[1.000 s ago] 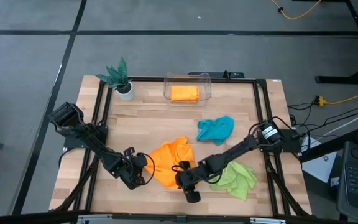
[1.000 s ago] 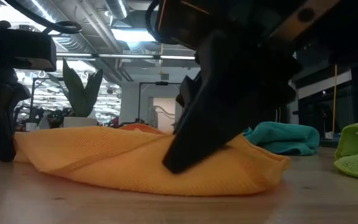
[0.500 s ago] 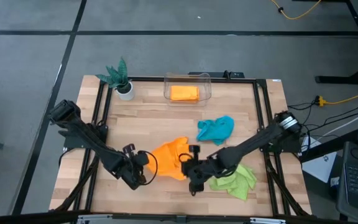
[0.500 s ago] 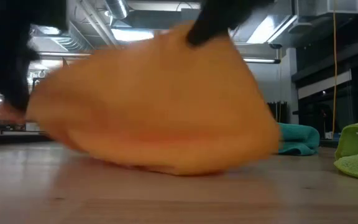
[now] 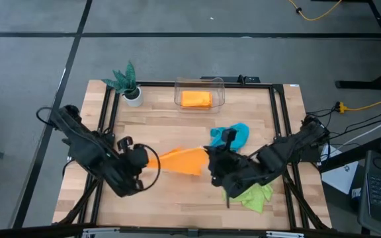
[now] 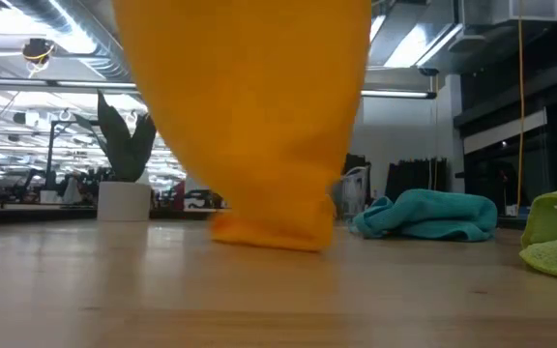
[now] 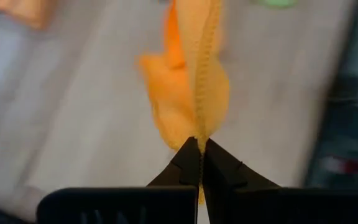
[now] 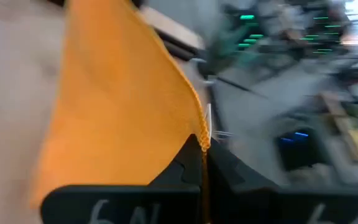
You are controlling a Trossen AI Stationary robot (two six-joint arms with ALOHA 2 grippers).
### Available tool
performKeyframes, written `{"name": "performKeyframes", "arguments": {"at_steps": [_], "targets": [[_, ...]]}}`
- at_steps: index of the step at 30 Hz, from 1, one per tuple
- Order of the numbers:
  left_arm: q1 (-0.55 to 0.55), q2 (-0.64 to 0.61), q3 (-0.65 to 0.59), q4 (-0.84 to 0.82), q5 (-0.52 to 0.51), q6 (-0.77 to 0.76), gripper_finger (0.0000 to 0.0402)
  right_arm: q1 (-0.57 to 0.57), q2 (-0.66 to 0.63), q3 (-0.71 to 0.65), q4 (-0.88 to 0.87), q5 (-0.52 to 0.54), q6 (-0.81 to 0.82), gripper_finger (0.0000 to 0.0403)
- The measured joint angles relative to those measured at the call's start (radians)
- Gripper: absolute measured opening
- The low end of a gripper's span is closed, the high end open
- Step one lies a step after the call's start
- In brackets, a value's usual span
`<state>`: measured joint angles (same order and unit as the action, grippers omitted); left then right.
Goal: Fold microfiber towels
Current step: Fold the orange microfiber towel
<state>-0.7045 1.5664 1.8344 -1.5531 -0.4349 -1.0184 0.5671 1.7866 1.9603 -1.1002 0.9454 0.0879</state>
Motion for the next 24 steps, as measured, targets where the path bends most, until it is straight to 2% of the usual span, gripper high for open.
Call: {"name": "performKeyframes", "arguments": {"at_steps": [2, 6, 10, 12, 14, 15, 16, 17, 19, 21, 22, 23, 24], "targets": [[-0.006, -0.005, 0.099, -0.002, 0.039, 0.005, 0.0, 0.005, 0.0, 0.076, -0.029, -0.09, 0.012, 0.0001], [-0.028, -0.004, 0.261, -0.003, 0.075, 0.005, 0.0, 0.014, 0.0, 0.176, -0.063, -0.086, 0.016, 0.0001], [-0.05, -0.004, 0.382, -0.003, 0.098, 0.003, 0.0, 0.014, 0.0, 0.261, -0.1, -0.167, -0.015, 0.0], [-0.06, -0.003, 0.437, -0.003, 0.114, 0.004, 0.0, 0.014, 0.0, 0.285, -0.09, -0.104, -0.018, 0.0], [-0.068, -0.005, 0.474, -0.012, 0.041, 0.017, 0.0, 0.014, 0.0, 0.287, -0.074, 0.066, -0.06, 0.0], [-0.069, -0.009, 0.479, -0.014, -0.004, 0.035, 0.0, 0.003, 0.0, 0.285, -0.077, 0.107, -0.092, 0.0], [-0.068, -0.016, 0.479, -0.019, -0.037, 0.066, 0.0, -0.018, 0.0, 0.281, -0.081, 0.074, -0.116, 0.0], [-0.067, -0.022, 0.478, -0.022, -0.056, 0.091, 0.0, -0.044, -0.001, 0.279, -0.092, -0.052, -0.119, 0.0], [-0.058, -0.027, 0.478, -0.021, -0.047, 0.112, 0.0, -0.103, 0.0, 0.278, -0.116, -0.46, -0.094, 0.0], [-0.05, -0.014, 0.479, -0.02, 0.044, 0.113, 0.0, -0.14, 0.011, 0.276, -0.123, -0.808, -0.101, 0.0], [-0.045, 0.0, 0.479, -0.02, 0.092, 0.117, 0.0, -0.15, 0.016, 0.276, -0.114, -0.911, -0.121, 0.0], [-0.039, 0.015, 0.478, -0.018, 0.126, 0.127, 0.0, -0.153, 0.018, 0.276, -0.112, -0.943, -0.132, 0.0], [-0.035, 0.029, 0.477, -0.019, 0.141, 0.136, 0.0, -0.156, 0.018, 0.276, -0.107, -0.91, -0.134, 0.0]]}}
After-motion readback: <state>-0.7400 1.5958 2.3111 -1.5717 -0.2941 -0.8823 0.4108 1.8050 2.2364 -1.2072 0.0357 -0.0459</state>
